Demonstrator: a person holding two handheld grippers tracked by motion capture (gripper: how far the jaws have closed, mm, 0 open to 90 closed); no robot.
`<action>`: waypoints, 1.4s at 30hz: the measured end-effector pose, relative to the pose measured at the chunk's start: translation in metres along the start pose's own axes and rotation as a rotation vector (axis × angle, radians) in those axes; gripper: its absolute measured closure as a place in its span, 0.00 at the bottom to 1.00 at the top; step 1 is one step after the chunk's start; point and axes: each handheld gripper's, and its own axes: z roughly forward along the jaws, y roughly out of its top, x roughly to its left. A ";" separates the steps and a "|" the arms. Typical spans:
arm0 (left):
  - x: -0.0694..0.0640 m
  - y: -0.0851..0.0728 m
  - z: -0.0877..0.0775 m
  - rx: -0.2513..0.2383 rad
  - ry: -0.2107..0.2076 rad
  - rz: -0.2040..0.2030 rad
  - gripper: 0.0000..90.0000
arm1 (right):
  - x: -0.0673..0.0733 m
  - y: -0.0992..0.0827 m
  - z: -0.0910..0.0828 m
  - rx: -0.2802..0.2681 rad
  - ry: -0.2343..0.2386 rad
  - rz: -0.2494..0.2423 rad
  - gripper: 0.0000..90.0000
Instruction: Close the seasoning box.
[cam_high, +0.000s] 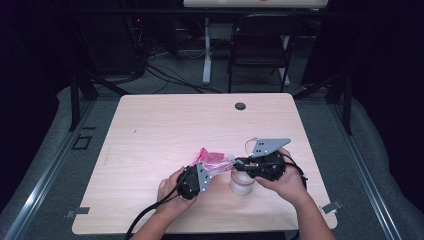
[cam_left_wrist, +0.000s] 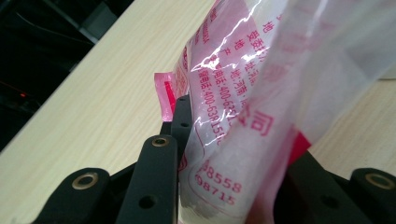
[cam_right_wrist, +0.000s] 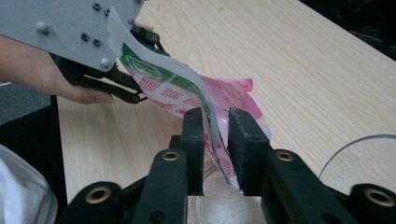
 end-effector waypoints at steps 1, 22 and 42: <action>0.000 -0.001 0.001 0.003 -0.005 -0.013 0.82 | 0.000 0.000 -0.001 -0.009 -0.002 0.005 0.80; 0.027 -0.022 -0.006 -0.004 -0.105 -0.207 0.83 | -0.008 0.000 -0.017 -0.112 -0.027 0.107 0.63; 0.094 -0.088 -0.048 0.030 0.069 -0.439 0.83 | -0.010 -0.001 -0.019 -0.110 -0.063 0.125 0.60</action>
